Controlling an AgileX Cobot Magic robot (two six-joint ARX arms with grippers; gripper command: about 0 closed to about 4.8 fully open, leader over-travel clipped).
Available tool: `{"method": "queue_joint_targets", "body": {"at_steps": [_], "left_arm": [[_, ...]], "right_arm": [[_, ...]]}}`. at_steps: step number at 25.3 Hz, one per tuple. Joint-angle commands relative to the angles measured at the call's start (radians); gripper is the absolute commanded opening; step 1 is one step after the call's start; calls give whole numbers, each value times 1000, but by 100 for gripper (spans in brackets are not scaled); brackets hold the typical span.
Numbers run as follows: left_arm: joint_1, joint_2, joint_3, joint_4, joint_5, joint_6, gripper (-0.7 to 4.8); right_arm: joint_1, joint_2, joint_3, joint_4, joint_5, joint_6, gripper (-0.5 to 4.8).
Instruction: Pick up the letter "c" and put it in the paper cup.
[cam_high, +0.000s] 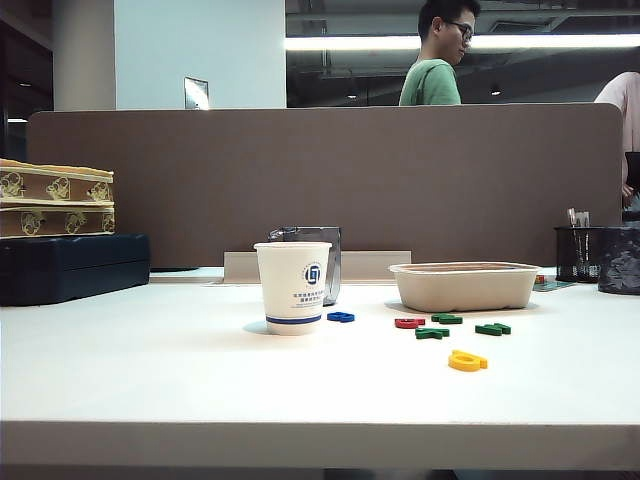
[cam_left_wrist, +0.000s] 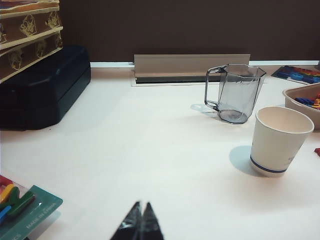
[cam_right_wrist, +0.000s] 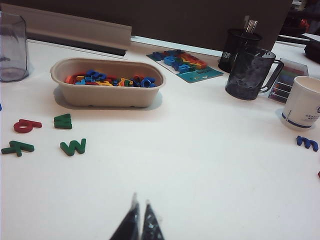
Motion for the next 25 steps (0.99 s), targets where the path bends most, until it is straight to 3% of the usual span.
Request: {"method": "queue_joint_targets", "body": {"at_steps": [1,18,25], "left_arm": [[1,1,1,6,5,1,-6],[1,1,1,18,69,8,-6],[1,1,-43,7,171,8,-6]], "right_arm": [[0,0,-5,20,-1,2,12],[0,0,-11,16,0,15,12],[0,0,-11,-16,-1,16,12]]}}
